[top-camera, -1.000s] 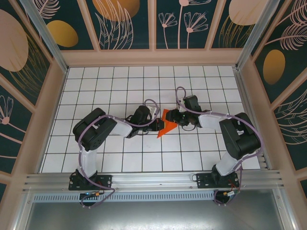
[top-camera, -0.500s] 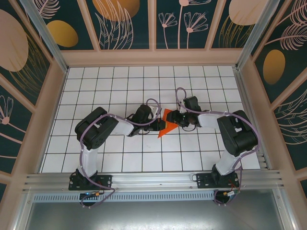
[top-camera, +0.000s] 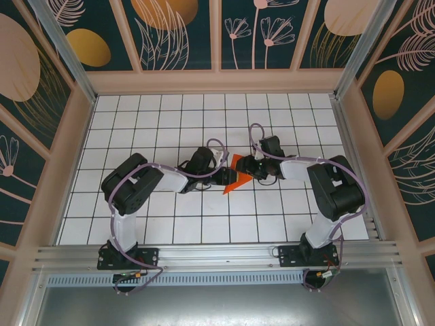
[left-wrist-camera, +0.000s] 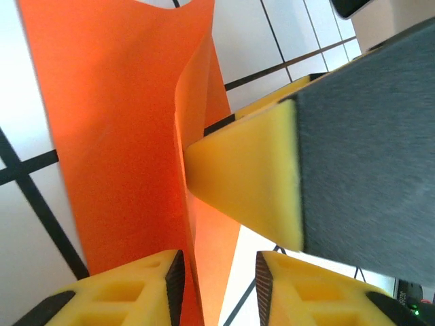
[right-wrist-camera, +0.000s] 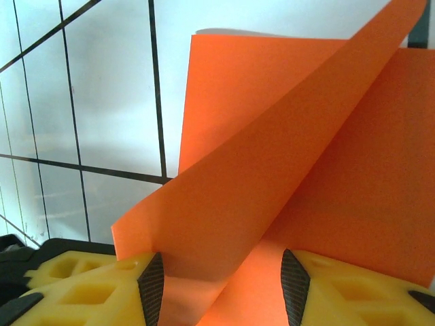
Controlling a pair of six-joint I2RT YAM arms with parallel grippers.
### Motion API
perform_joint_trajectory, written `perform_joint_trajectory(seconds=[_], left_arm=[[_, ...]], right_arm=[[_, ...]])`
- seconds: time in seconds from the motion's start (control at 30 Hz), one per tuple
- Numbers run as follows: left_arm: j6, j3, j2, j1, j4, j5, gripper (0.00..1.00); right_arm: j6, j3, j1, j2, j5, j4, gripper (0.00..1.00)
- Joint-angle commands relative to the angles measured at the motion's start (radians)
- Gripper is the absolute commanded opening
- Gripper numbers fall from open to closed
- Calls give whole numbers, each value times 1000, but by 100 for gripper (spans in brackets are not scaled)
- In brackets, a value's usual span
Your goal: Fold a paper plane with a square sheet of paper (pick it up from the middle)
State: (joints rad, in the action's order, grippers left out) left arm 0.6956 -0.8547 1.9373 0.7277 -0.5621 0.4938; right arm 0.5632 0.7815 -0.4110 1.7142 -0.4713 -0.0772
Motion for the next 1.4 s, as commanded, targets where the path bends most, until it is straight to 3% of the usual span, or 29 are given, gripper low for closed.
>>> perform_joint_trajectory(seconds=[0.0, 0.17, 0.43, 0.77, 1.37], left_arm=[[-21, 29, -75, -4, 29, -53, 39], [-4, 73, -134, -2, 16, -92, 38], [52, 100, -140, 14, -77, -23, 17], [47, 36, -57, 33, -21, -24, 14], [47, -6, 3, 32, 85, -122, 10]], right_arm=[[6, 1, 8, 48, 47, 65, 53], [7, 1, 8, 50, 60, 77, 53], [17, 10, 5, 70, 74, 95, 52], [20, 19, 5, 83, 84, 113, 53], [-3, 16, 3, 88, 91, 126, 53]])
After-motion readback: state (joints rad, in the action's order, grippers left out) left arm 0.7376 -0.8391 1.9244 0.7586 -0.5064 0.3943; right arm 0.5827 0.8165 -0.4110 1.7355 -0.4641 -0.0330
